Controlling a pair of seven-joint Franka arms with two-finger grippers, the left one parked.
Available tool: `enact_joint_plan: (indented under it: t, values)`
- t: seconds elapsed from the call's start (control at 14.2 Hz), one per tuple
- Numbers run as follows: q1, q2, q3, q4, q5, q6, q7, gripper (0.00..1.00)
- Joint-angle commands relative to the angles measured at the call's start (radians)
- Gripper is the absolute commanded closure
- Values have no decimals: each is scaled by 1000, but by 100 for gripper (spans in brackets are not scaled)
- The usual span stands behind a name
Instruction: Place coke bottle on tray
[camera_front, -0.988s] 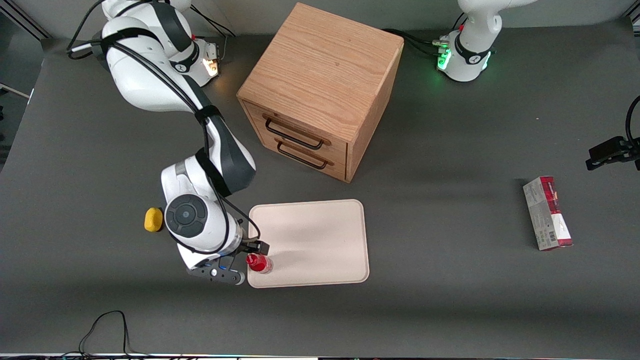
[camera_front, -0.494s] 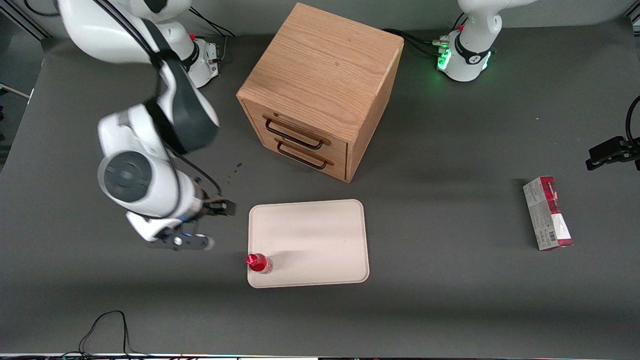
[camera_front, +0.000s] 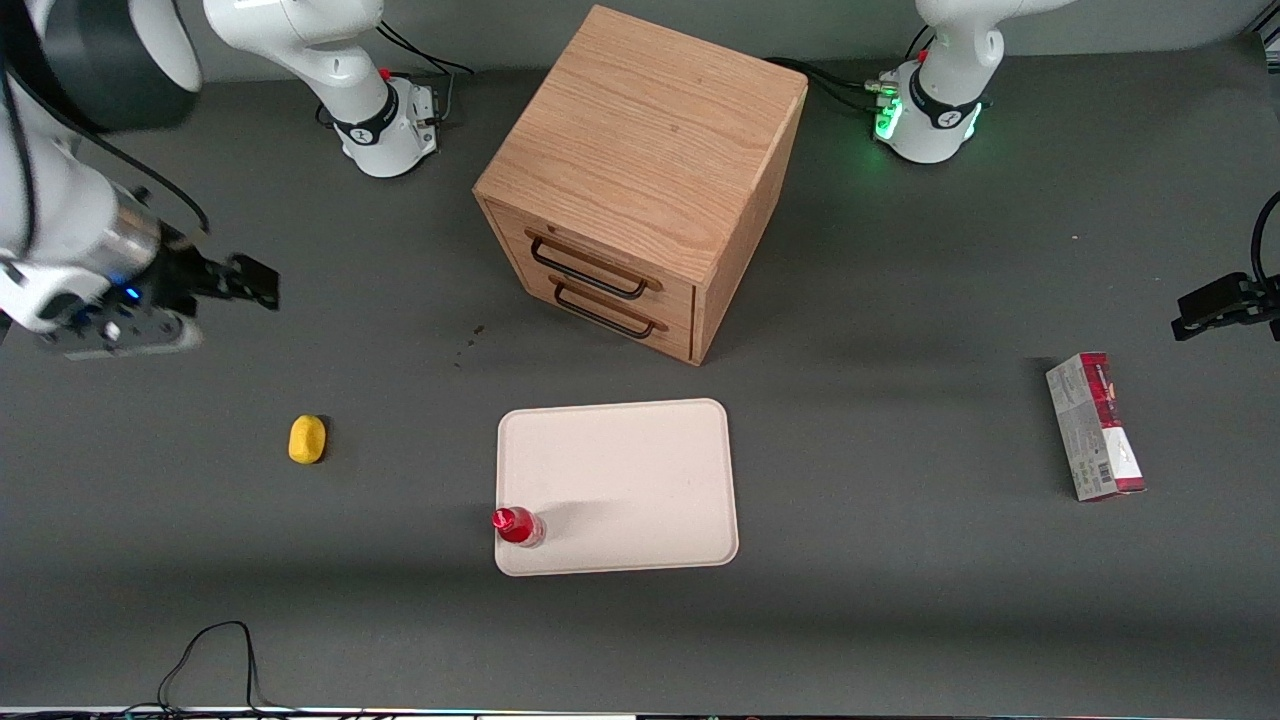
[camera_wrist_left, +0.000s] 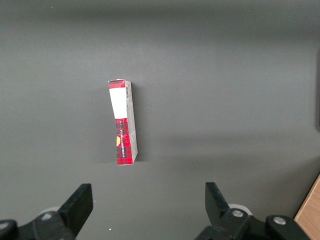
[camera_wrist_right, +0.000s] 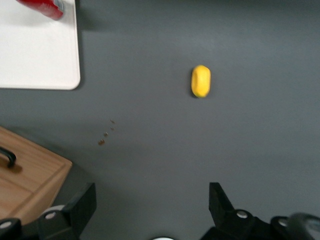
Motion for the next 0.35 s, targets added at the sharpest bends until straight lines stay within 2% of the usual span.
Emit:
enact_joint_plan:
  t: [0.0,0.14,0.28]
  values:
    - [-49,-106,-1,-97,18,17,-56,0]
    - [-55,-105,-15,-84,49,-4,-59,0]
    - [-54,-86,-18,-65,49,-4,-59,0]
